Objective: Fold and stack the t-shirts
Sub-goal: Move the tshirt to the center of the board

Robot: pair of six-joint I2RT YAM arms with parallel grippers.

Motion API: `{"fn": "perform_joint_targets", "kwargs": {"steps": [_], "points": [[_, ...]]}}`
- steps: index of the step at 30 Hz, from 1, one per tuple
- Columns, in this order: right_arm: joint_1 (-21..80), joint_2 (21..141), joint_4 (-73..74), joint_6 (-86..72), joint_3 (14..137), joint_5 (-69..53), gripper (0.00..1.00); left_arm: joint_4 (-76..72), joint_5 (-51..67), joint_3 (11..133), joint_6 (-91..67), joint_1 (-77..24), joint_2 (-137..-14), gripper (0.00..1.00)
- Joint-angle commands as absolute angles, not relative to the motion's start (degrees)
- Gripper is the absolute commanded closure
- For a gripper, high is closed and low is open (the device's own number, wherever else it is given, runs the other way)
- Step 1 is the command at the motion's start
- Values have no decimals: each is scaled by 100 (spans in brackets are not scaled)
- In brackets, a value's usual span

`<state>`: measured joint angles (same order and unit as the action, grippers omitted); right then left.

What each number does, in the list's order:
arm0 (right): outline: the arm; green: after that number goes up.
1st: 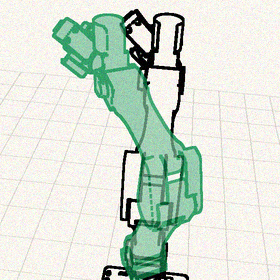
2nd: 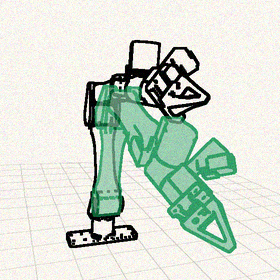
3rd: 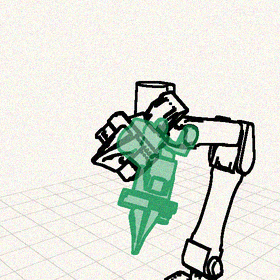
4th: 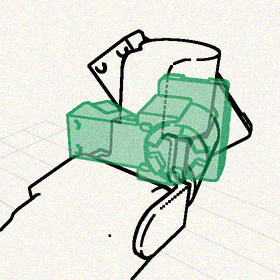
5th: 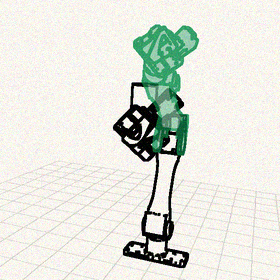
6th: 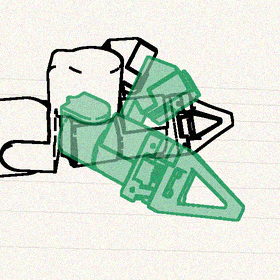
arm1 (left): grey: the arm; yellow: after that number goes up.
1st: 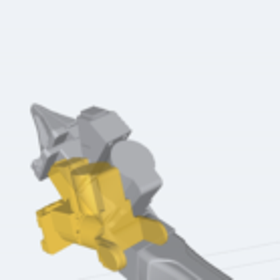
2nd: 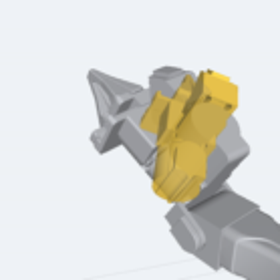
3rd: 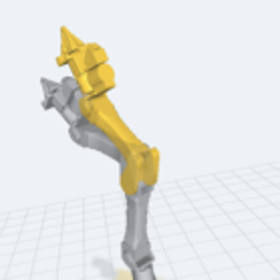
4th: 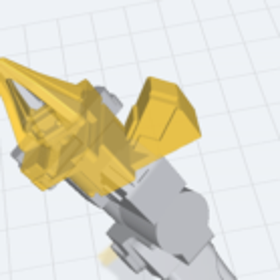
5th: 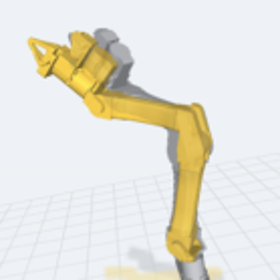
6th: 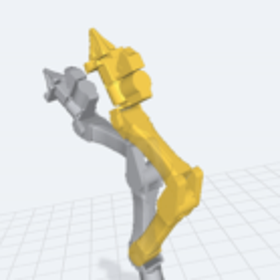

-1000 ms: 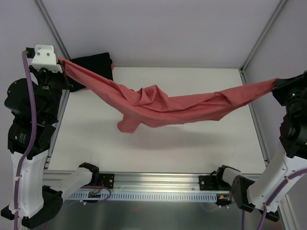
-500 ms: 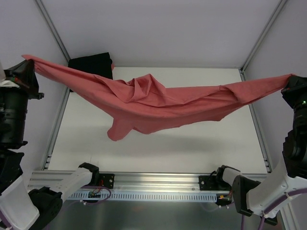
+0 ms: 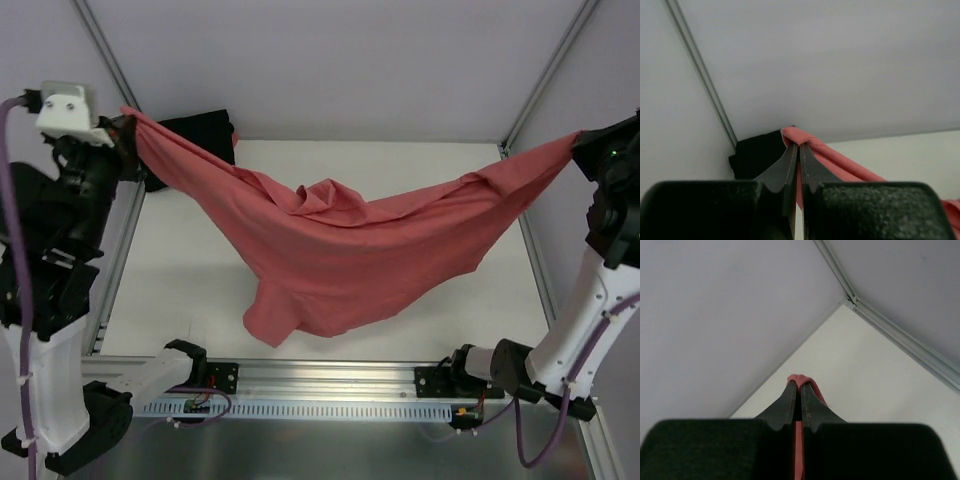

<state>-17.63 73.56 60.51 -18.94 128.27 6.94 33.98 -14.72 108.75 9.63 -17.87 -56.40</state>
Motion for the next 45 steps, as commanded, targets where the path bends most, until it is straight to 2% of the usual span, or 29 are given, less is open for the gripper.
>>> {"fn": "perform_joint_targets", "kwargs": {"steps": [1,8,9,10,11,12,13,18,22,26,30,31,32,34,35,36,41,45], "points": [[-1793,8005,5257,-2161,12490,387,100,2664,-1196,10591,730,-1696,-6230,100],[-1828,9472,3571,-2672,11409,-823,100,2487,-766,10380,282,-1696,-7487,100],[-1828,10023,3377,-2681,11460,-1009,100,2453,-686,10284,194,-1696,-7567,100],[-1811,10324,2940,-2655,11496,-1202,88,2400,-468,10231,28,-1705,-7620,100],[-1793,10597,2631,-2628,11522,-1596,70,2330,-370,10170,18,-1705,-7681,100],[-1767,11026,2332,-2611,11653,-1626,12,2242,-308,9969,-191,-1731,-7682,100],[-1697,11152,2173,-2567,11680,-1661,1,2093,-273,9862,-202,-1758,-7682,100],[-1539,10987,1995,-2312,11857,-1994,1,1996,-369,9405,-167,-1828,-7498,100],[-1267,10259,2512,-2083,11559,-2548,1,1829,-448,8887,-202,-1837,-7243,100],[-415,8820,2943,-1934,9920,-2742,0,1802,-378,8378,-229,-1846,-7023,100],[909,8289,3576,-1951,8704,-2927,1,1801,-631,7999,-54,-1916,-6768,100],[1105,8210,3577,-2047,8440,-2962,1,1837,-1120,7928,26,-1933,-6707,100],[1290,8174,3586,-2109,8229,-3145,1,1889,-1473,7789,113,-1977,-6602,87],[1809,8191,3691,-2180,7771,-3243,1,2152,-2559,7691,211,-1986,-6522,41],[1993,8226,3813,-2145,7683,-3339,1,2223,-2836,7586,324,-1978,-6417,28],[2334,8374,3962,-2084,7647,-3340,0,2267,-3039,7515,369,-1978,-6338,2],[3242,8735,4009,-2047,7611,-3094,1,2206,-2963,7225,72,-1978,-5635,1],[3997,9420,4157,-2048,8093,-3050,1,2627,-2812,7339,-334,-2109,-5414,1]]}}
